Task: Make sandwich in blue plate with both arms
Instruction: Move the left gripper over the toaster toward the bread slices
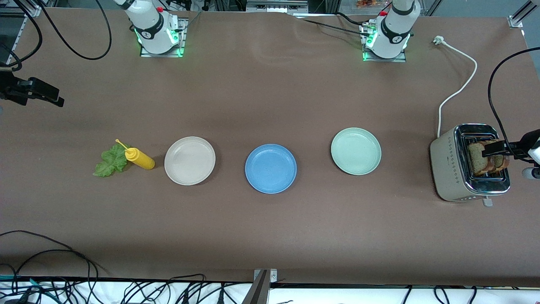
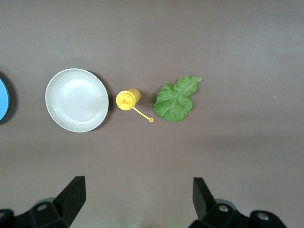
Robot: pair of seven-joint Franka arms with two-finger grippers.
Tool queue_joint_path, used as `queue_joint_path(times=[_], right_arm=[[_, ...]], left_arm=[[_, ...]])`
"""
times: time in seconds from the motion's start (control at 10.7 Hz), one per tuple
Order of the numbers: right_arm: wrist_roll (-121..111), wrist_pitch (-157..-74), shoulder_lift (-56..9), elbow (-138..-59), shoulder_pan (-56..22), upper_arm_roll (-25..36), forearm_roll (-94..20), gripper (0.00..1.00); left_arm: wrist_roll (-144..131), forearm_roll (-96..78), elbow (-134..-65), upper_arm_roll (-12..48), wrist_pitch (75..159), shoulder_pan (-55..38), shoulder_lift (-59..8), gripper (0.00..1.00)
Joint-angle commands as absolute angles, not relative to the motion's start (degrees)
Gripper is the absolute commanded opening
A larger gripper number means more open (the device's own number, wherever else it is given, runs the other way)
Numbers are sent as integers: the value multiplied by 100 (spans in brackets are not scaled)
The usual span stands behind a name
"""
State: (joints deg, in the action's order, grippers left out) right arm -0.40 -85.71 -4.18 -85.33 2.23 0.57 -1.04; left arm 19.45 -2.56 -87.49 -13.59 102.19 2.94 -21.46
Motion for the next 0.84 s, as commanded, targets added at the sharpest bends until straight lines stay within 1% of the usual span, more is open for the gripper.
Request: queue_joint_path(times=[0.0, 0.19, 0.74], right_arm=[[-193, -8552, -439, -8420, 264, 44, -27, 100], [-202, -8534, -439, -8420, 255, 53, -53, 100], [-123, -8482, -404, -8402, 220, 9, -70, 100]], left_arm=[[2083, -202, -8902, -1380, 10528, 316, -2189, 100], [2170, -202, -9157, -1380, 10871, 377, -2188, 100], [2101, -185, -9229, -1389, 10863, 369, -2215, 100]])
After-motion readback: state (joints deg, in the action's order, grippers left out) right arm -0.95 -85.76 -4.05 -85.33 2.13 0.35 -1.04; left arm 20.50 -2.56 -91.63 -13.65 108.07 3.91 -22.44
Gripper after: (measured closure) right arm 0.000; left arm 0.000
